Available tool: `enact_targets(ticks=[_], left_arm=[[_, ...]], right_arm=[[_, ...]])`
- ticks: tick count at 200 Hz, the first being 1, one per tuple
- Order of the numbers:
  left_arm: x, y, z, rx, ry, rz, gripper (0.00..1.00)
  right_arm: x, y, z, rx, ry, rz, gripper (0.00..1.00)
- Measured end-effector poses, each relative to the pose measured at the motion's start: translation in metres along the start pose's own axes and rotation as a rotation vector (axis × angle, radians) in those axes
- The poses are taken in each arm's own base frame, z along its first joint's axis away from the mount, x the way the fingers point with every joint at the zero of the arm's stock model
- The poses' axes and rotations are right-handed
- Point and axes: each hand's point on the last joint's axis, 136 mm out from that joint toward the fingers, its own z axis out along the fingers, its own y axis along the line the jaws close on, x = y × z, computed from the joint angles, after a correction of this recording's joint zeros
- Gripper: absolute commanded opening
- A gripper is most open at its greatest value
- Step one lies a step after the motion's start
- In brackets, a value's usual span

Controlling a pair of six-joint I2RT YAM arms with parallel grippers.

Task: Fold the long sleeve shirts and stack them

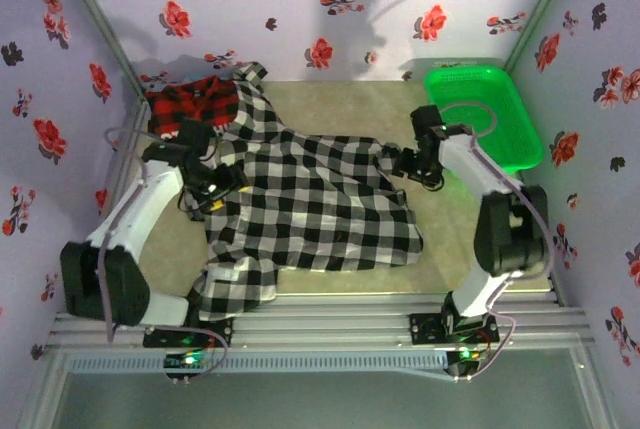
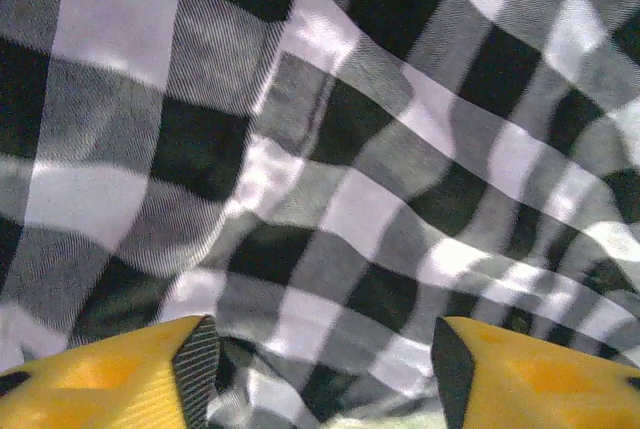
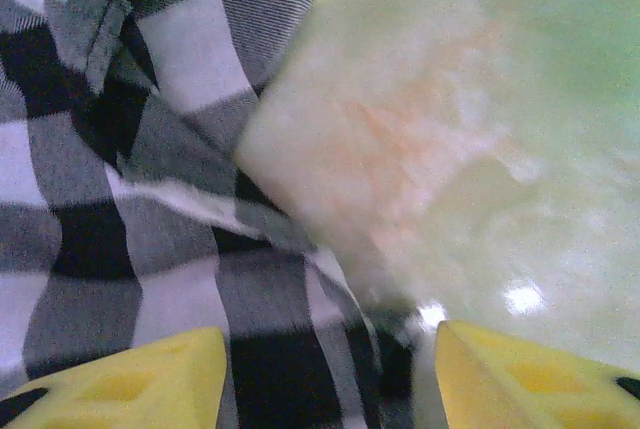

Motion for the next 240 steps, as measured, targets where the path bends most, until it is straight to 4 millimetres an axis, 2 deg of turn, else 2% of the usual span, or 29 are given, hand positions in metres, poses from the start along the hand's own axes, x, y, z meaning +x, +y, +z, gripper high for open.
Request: enact_targets(ticks=[21,47,69,93,112,121,128,141,161,210,240], left_arm=[[-0.009,0.011,0.026,-0.040,0.000,-0.014,0.50],[-0.023,0.021,0.052,-0.077,-0.006,-0.028,0.47],[-0.030,0.029,0.072,-0.108,-0.003,-0.037,0.45],[-0.035,0.038,0.089,-0.137,0.006,-0.047,0.44],[-0.036,0.043,0.099,-0.155,0.014,-0.054,0.44],[-0.037,0.044,0.102,-0.159,0.014,-0.056,0.44],[-0.038,0.045,0.103,-0.160,0.014,-0.056,0.44],[-0.039,0.045,0.104,-0.161,0.010,-0.057,0.43],[-0.041,0.046,0.104,-0.159,0.005,-0.059,0.43],[-0.044,0.046,0.106,-0.147,-0.013,-0.060,0.43],[-0.044,0.046,0.106,-0.134,-0.019,-0.061,0.43]], right_arm=[[-0.018,0.015,0.030,-0.038,0.025,-0.005,0.53],[-0.032,0.028,0.055,-0.076,0.039,-0.018,0.51],[-0.035,0.033,0.068,-0.098,0.054,-0.026,0.50],[-0.032,0.033,0.076,-0.102,0.073,-0.035,0.41],[-0.039,0.038,0.077,-0.109,0.069,-0.045,0.29],[-0.045,0.041,0.079,-0.112,0.062,-0.050,0.27],[-0.048,0.042,0.080,-0.114,0.057,-0.052,0.29],[-0.054,0.043,0.080,-0.104,0.043,-0.048,0.43],[-0.062,0.043,0.072,-0.094,0.016,-0.057,0.49],[-0.070,0.053,0.036,-0.119,-0.042,-0.116,0.53],[-0.054,0.066,0.040,-0.125,-0.019,-0.177,0.48]])
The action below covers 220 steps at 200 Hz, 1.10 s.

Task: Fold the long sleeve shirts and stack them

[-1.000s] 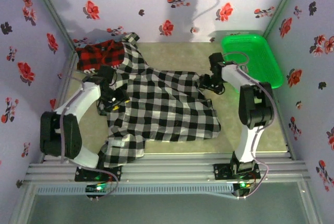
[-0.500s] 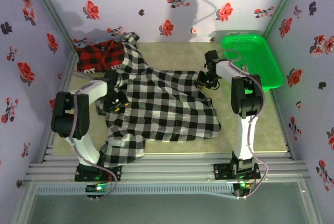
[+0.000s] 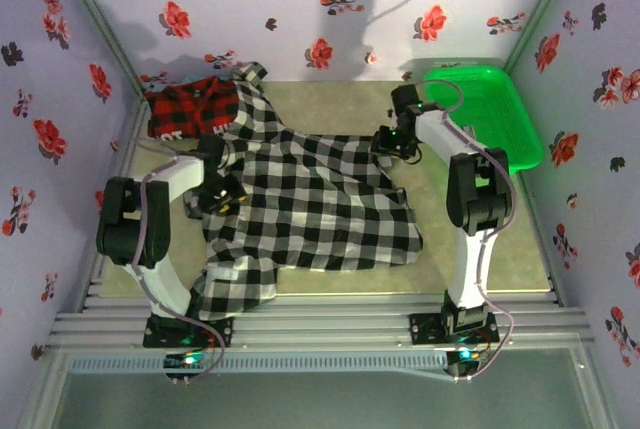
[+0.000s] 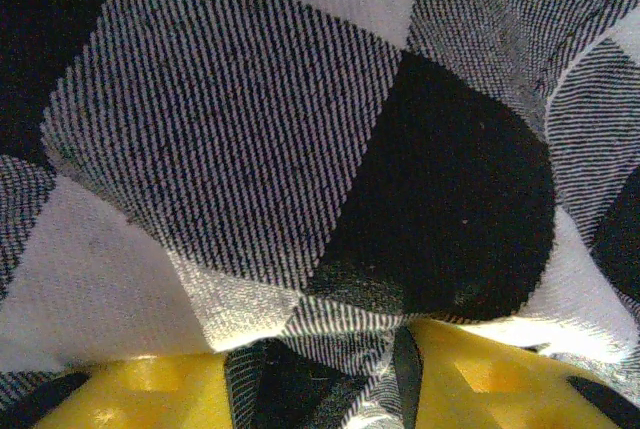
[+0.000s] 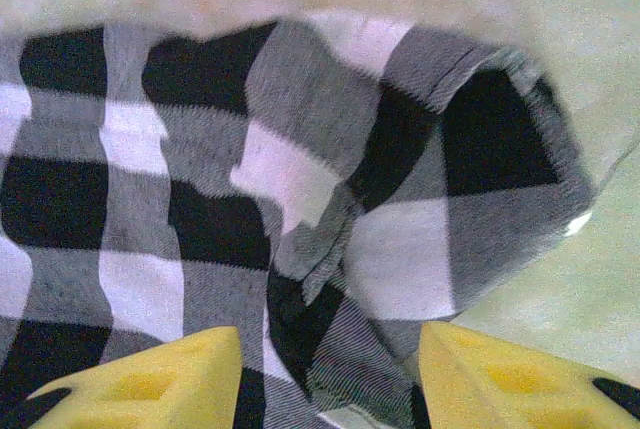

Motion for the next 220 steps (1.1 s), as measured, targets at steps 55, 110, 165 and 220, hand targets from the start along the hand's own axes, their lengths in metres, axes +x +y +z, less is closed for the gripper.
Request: enact_targets(ticks=[55,110,165,220], left_arm=[[-0.003,-0.002,0.000,0.017,-0.011,-0.001,0.43],[-0.010,-0.008,0.000,0.045,-0.038,0.003,0.44],[-0.027,-0.021,0.000,0.066,-0.063,0.008,0.45],[-0.073,-0.048,-0.017,0.126,-0.150,0.009,0.70]], right_arm=[[0.014,-0.016,0.023,0.100,0.038,-0.024,0.16],[-0.020,-0.050,0.034,0.203,-0.018,0.014,0.00],[-0.131,-0.070,-0.023,0.234,-0.299,0.079,0.00],[-0.203,-0.080,-0.035,0.213,-0.455,0.128,0.53]])
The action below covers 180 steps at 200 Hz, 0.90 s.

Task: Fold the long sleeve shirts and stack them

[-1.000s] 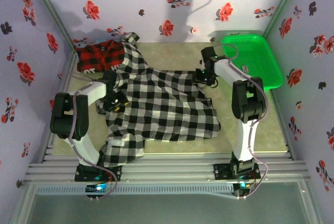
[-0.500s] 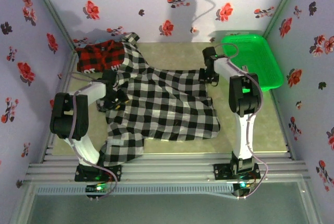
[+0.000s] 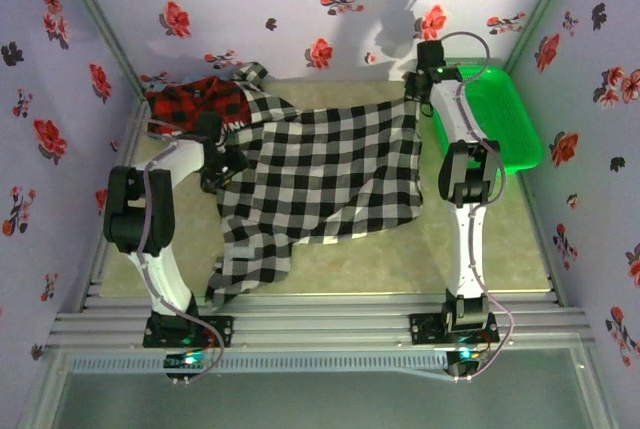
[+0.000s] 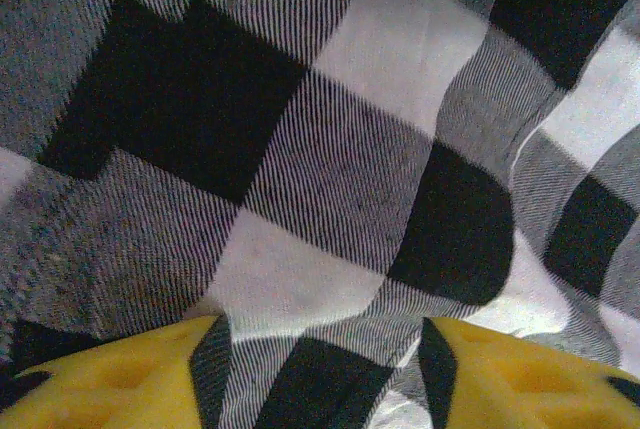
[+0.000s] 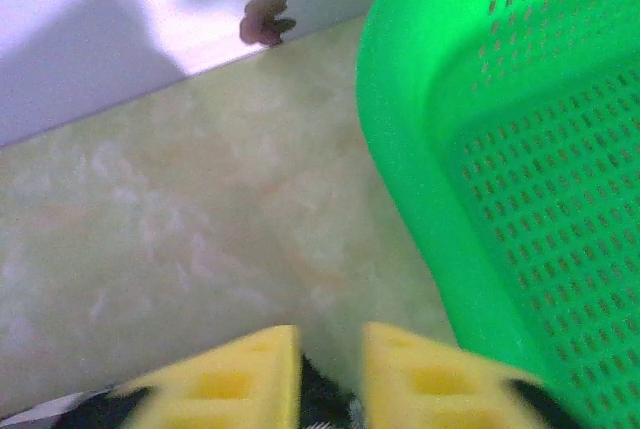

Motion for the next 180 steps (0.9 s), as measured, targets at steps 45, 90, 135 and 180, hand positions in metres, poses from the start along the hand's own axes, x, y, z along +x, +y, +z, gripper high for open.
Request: enact_targets(ticks=[45,90,135,180], left_arm=[[-0.021,-0.018,-0.066,0.082,-0.115,-0.003,0.93],[-0.017,-0.017,-0.177,0.115,-0.259,0.071,0.95],[0.062,0.039,-0.141,0.004,-0.026,0.069,0.94],[0.143,0.067,-0.118,-0.012,0.158,0.066,0.92]], right_arm=[[0.030,-0.002,-0.024,-0.029,0.091,0.029,0.70],[0.131,-0.003,-0.158,-0.097,0.204,0.030,0.71],[0.261,-0.025,-0.223,-0.150,0.331,0.097,0.70],[0.373,-0.060,-0.213,-0.047,0.523,0.174,0.68]])
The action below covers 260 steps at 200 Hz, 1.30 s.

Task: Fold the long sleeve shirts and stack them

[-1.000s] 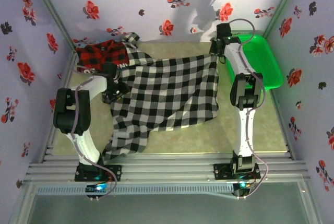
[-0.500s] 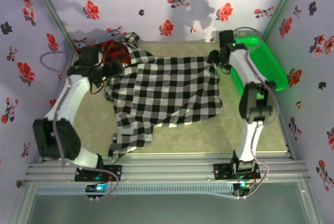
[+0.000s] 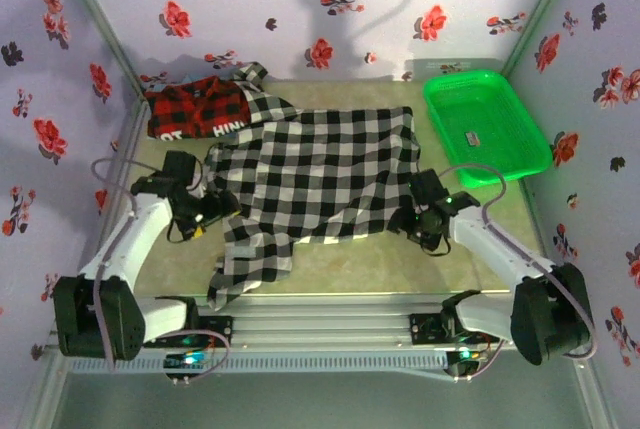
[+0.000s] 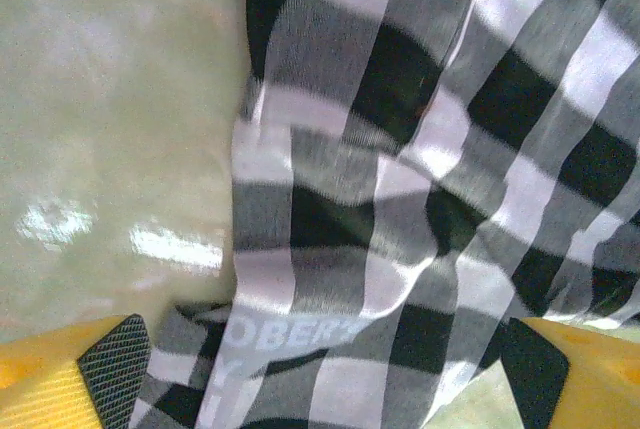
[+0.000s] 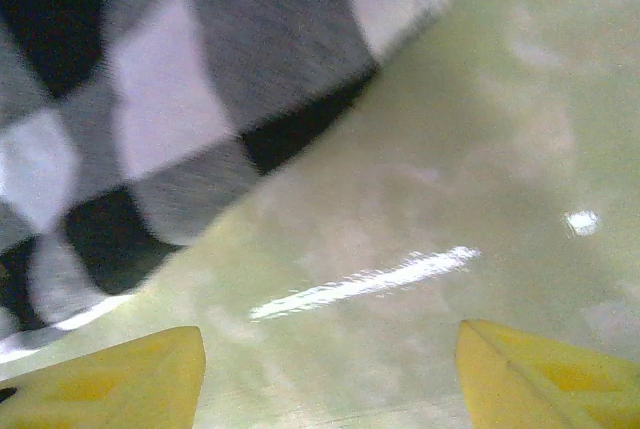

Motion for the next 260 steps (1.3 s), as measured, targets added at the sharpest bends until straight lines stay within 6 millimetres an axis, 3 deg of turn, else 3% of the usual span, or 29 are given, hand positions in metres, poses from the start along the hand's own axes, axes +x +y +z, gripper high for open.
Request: enact_targets(ticks=[19,53,96,131,157,197,236,260], left_arm=[[0.015,0.001,0.013,0.016,0.031,-0.012,0.88],[0.027,0.001,0.043,0.037,0.067,-0.046,0.84],[0.016,-0.006,0.059,0.086,0.028,-0.081,0.72],[0.003,-0.013,0.066,0.113,-0.004,-0.085,0.45],[-0.001,-0.016,0.069,0.122,-0.013,-0.078,0.23],[-0.004,-0.019,0.060,0.139,-0.045,-0.061,0.16],[-0.006,-0.024,0.029,0.176,-0.134,-0.034,0.15],[-0.007,-0.028,0.011,0.205,-0.191,-0.019,0.16]], right_arm=[[0.002,-0.004,0.008,0.006,0.002,0.027,0.65],[-0.018,0.004,0.022,0.019,-0.040,0.041,0.59],[-0.061,0.016,0.035,0.035,-0.089,0.075,0.35],[-0.097,0.031,0.047,0.050,-0.110,0.047,0.10],[-0.114,0.043,0.051,0.049,-0.117,0.017,0.04],[-0.113,0.047,0.026,0.034,-0.132,-0.005,0.02],[-0.097,0.045,-0.021,-0.004,-0.145,-0.018,0.01],[-0.081,0.038,-0.037,-0.012,-0.124,-0.018,0.02]])
